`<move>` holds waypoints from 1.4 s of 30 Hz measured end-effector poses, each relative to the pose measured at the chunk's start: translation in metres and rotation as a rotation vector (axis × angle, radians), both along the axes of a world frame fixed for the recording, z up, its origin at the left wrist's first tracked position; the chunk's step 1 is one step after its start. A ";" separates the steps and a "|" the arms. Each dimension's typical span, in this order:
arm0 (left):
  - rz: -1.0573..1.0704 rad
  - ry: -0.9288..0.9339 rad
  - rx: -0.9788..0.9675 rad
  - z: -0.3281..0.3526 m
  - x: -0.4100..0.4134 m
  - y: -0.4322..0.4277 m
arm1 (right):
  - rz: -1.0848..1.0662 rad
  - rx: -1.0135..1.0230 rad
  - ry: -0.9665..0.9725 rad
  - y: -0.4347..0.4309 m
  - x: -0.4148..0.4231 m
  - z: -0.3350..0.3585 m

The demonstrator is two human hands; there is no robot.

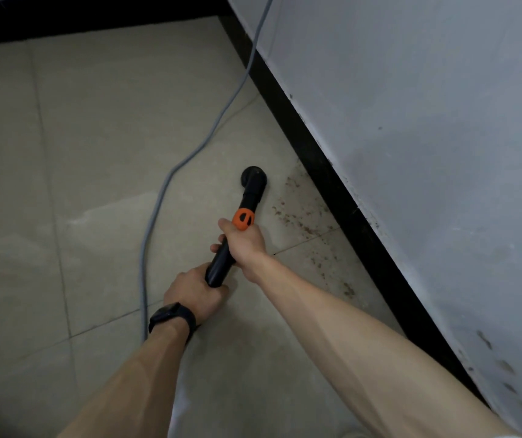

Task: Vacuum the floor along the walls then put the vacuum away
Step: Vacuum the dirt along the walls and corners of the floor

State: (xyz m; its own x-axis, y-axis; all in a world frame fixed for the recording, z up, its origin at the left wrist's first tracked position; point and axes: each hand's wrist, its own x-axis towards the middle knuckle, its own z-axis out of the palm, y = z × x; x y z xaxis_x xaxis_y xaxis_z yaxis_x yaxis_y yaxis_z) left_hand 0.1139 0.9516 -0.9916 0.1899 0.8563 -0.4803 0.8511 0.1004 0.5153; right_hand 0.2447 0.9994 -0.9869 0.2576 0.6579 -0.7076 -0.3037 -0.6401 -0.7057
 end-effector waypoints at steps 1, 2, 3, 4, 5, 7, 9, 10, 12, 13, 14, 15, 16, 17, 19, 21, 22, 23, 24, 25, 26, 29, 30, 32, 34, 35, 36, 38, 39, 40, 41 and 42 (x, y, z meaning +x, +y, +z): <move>-0.007 0.001 -0.001 0.000 -0.002 -0.005 | -0.011 -0.007 -0.003 -0.006 -0.002 0.000; -0.016 0.005 -0.004 0.000 -0.004 -0.011 | -0.025 -0.013 -0.006 -0.012 -0.005 0.000; -0.025 0.013 -0.007 0.000 -0.007 -0.016 | -0.039 -0.016 -0.007 -0.018 -0.008 0.000; -0.033 0.022 -0.009 -0.001 -0.011 -0.021 | -0.053 -0.019 -0.004 -0.025 -0.012 -0.001; -0.041 0.031 -0.008 -0.001 -0.014 -0.026 | -0.068 -0.022 0.001 -0.031 -0.016 -0.002; -0.058 0.052 0.002 -0.002 -0.022 -0.035 | -0.109 -0.022 0.017 -0.043 -0.023 -0.004; -0.084 0.093 0.008 -0.003 -0.027 -0.040 | -0.154 -0.019 0.027 -0.053 -0.028 -0.006; -0.095 0.110 0.009 -0.003 -0.028 -0.042 | -0.172 -0.020 0.023 -0.056 -0.029 -0.007; -0.111 0.124 0.017 -0.003 -0.027 -0.043 | -0.204 -0.026 -0.002 -0.059 -0.028 -0.008; -0.118 0.126 0.026 -0.003 -0.025 -0.042 | -0.220 -0.027 -0.012 -0.059 -0.027 -0.008; -0.128 0.129 0.039 -0.003 -0.021 -0.039 | -0.235 -0.027 -0.019 -0.058 -0.025 -0.008; -0.142 0.131 0.053 -0.003 -0.017 -0.036 | -0.250 -0.025 -0.027 -0.056 -0.022 -0.007; -0.157 0.133 0.067 -0.003 -0.012 -0.032 | -0.264 -0.023 -0.032 -0.054 -0.017 -0.006; -0.170 0.139 0.080 -0.003 -0.007 -0.028 | -0.277 -0.021 -0.032 -0.051 -0.013 -0.004; -0.178 0.155 0.098 -0.004 0.003 -0.020 | -0.287 -0.024 -0.029 -0.044 -0.003 -0.001; -0.173 0.158 0.096 -0.007 0.010 -0.014 | -0.286 -0.031 -0.019 -0.038 0.006 0.001; -0.175 0.157 0.095 -0.008 0.014 -0.011 | -0.283 -0.032 -0.015 -0.036 0.010 0.001; -0.179 0.156 0.095 -0.009 0.017 -0.009 | -0.282 -0.033 -0.013 -0.034 0.013 0.001; -0.184 0.153 0.095 -0.010 0.020 -0.007 | -0.285 -0.033 -0.012 -0.032 0.015 0.002; -0.188 0.148 0.096 -0.010 0.022 -0.005 | -0.294 -0.031 -0.010 -0.030 0.017 0.002; -0.191 0.142 0.096 -0.009 0.024 -0.002 | -0.304 -0.028 -0.003 -0.027 0.019 0.003; -0.200 0.123 0.098 -0.007 0.030 0.006 | -0.313 -0.016 0.007 -0.020 0.024 0.004; -0.204 0.121 0.101 -0.006 0.031 0.009 | -0.311 -0.012 0.007 -0.018 0.026 0.004; -0.208 0.122 0.105 -0.005 0.035 0.013 | -0.309 -0.005 -0.001 -0.015 0.029 0.004; -0.207 0.122 0.105 -0.005 0.039 0.016 | -0.314 -0.001 -0.014 -0.012 0.032 0.003; -0.211 0.122 0.102 -0.005 0.041 0.018 | -0.318 0.002 -0.019 -0.010 0.033 0.002; -0.217 0.120 0.097 -0.005 0.042 0.021 | -0.322 0.006 -0.023 -0.008 0.034 0.002; -0.228 0.114 0.092 -0.005 0.045 0.027 | -0.332 0.013 -0.032 -0.003 0.037 0.001; -0.227 0.110 0.093 -0.006 0.046 0.030 | -0.335 0.015 -0.032 -0.001 0.038 0.001; -0.223 0.103 0.095 -0.007 0.048 0.034 | -0.335 0.017 -0.032 0.002 0.040 0.001; -0.217 0.092 0.092 -0.008 0.050 0.037 | -0.334 0.019 -0.033 0.005 0.042 0.001; -0.209 0.076 0.081 -0.009 0.051 0.040 | -0.331 0.022 -0.043 0.008 0.044 0.001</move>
